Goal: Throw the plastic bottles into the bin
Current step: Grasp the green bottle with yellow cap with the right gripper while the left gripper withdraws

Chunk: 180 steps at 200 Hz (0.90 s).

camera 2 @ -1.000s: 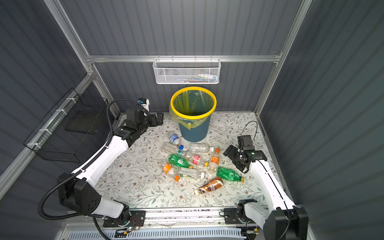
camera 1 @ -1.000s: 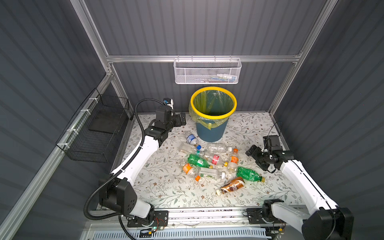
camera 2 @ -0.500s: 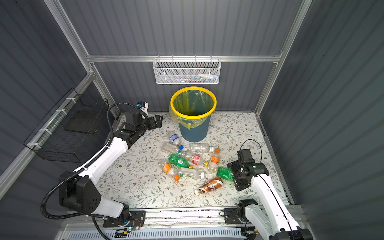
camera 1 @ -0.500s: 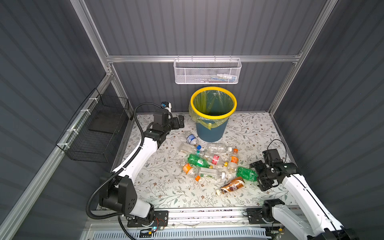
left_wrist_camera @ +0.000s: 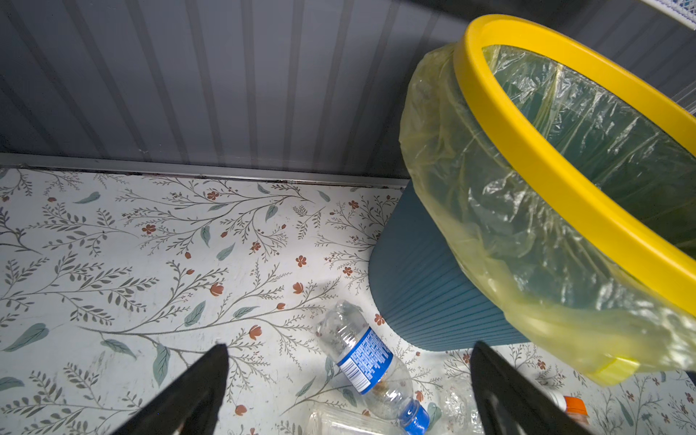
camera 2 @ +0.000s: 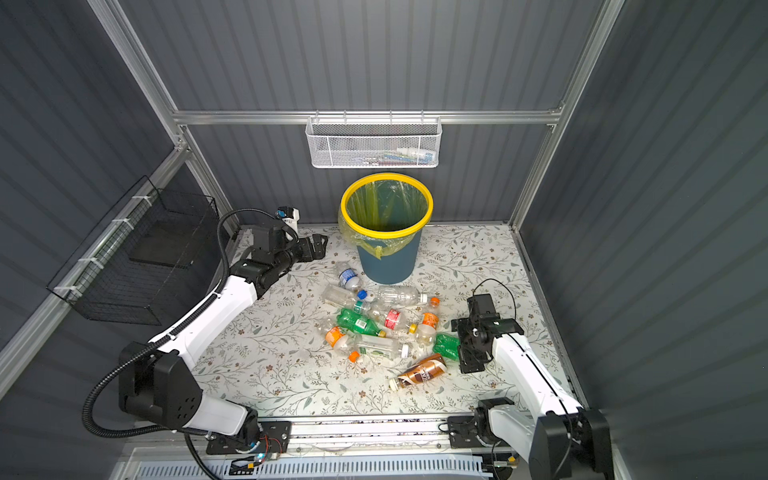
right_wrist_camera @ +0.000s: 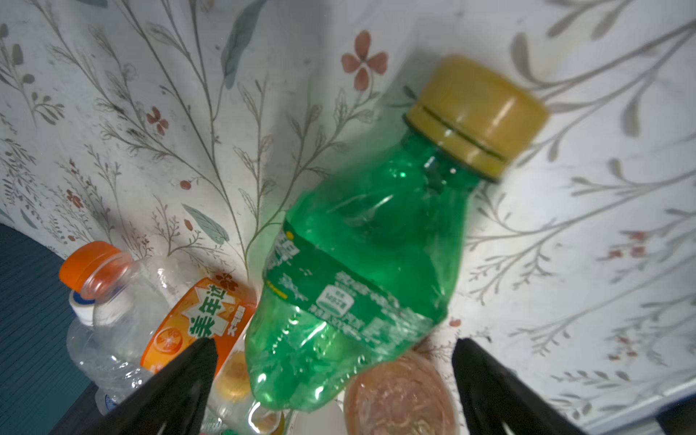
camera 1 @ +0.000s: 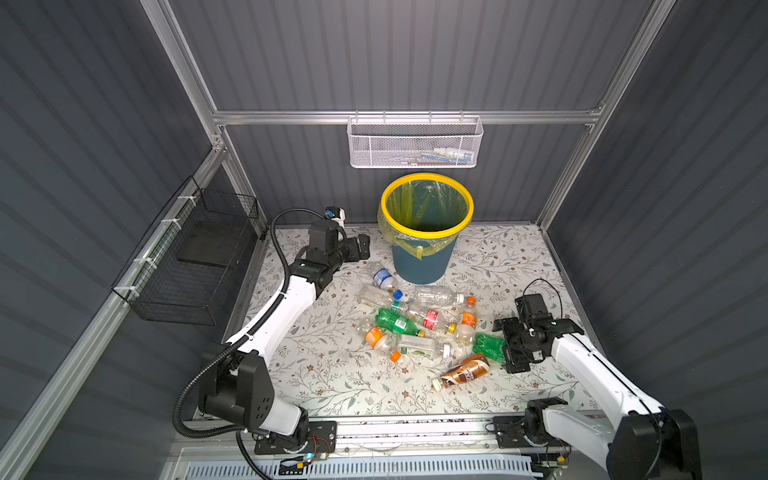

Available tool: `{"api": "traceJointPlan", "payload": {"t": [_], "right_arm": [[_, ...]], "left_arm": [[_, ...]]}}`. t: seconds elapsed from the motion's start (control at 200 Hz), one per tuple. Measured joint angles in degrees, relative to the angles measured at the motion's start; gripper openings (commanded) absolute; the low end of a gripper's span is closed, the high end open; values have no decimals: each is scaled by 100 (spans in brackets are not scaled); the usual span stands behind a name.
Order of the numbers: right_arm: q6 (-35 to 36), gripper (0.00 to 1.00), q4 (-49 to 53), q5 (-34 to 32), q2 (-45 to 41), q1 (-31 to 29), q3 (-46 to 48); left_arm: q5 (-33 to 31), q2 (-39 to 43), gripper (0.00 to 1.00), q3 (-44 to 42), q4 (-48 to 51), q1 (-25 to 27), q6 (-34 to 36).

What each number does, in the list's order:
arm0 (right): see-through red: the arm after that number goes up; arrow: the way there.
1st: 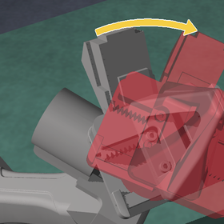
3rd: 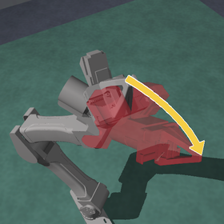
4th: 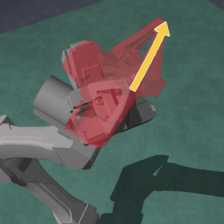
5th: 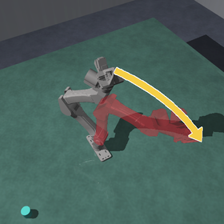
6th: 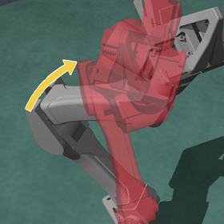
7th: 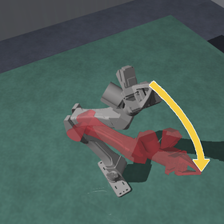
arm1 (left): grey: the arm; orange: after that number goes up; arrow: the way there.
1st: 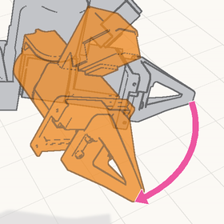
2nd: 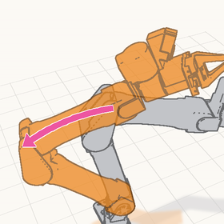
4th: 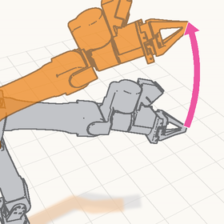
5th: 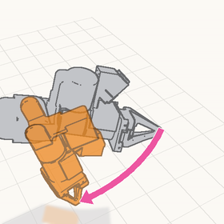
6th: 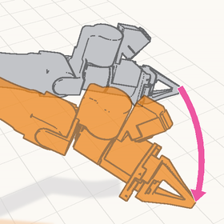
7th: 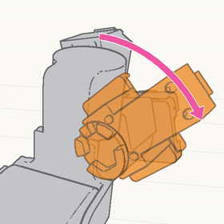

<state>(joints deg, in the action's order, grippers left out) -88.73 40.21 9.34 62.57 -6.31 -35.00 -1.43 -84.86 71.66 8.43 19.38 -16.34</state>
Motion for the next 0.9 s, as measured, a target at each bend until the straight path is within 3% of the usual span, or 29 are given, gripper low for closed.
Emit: {"api": "traceJointPlan", "payload": {"t": [0.17, 0.901], "right_arm": [[2, 99, -387, 39, 514, 0, 4], [393, 70, -1325, 153, 1029, 267, 197]], "left_arm": [[-2, 0, 100, 0, 96, 0, 0], [20, -24, 100, -2, 295, 0, -149]]}}
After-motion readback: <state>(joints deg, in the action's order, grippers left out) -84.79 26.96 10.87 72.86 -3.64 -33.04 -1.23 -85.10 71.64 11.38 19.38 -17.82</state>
